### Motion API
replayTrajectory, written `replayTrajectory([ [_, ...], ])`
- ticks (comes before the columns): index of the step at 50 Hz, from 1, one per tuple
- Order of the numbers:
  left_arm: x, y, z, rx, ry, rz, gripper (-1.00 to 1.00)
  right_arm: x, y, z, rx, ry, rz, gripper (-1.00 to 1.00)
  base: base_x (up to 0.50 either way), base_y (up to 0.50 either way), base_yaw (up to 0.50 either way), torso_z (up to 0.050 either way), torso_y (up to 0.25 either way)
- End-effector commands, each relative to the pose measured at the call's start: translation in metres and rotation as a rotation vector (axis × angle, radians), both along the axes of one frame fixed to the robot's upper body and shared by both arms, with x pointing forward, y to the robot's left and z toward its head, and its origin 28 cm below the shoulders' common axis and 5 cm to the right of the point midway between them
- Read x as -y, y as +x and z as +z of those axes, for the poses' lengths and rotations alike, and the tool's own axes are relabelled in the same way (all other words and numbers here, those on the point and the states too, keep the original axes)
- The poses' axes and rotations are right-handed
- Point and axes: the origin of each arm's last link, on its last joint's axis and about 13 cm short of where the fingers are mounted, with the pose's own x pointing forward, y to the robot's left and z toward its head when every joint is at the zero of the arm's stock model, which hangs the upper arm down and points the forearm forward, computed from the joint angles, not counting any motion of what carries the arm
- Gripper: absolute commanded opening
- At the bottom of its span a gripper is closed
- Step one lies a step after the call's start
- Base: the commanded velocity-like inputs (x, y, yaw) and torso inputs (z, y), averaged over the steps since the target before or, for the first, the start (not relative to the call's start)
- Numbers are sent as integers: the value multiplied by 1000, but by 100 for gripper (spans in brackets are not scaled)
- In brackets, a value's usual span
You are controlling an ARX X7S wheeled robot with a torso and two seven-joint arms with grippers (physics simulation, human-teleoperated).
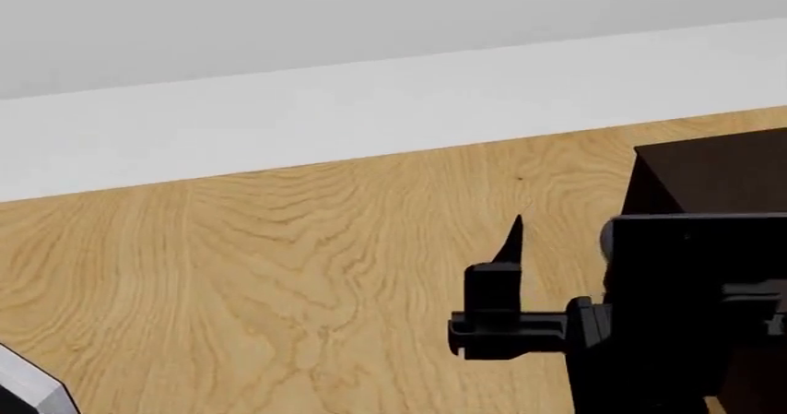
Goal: Pick up the book on the right and place it on the cabinet shelf.
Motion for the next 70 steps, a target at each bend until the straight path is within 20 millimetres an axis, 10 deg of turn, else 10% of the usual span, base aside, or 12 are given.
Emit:
replayTrajectory([
  [1,0,1,0,0,1,-6,100,-4,-25,18,-76,-27,73,100,0,0,0,0,0],
  [70,1,0,1,-4,12,-4,100,9,-68,41,-669,-10,348,100,0,0,0,0,0],
])
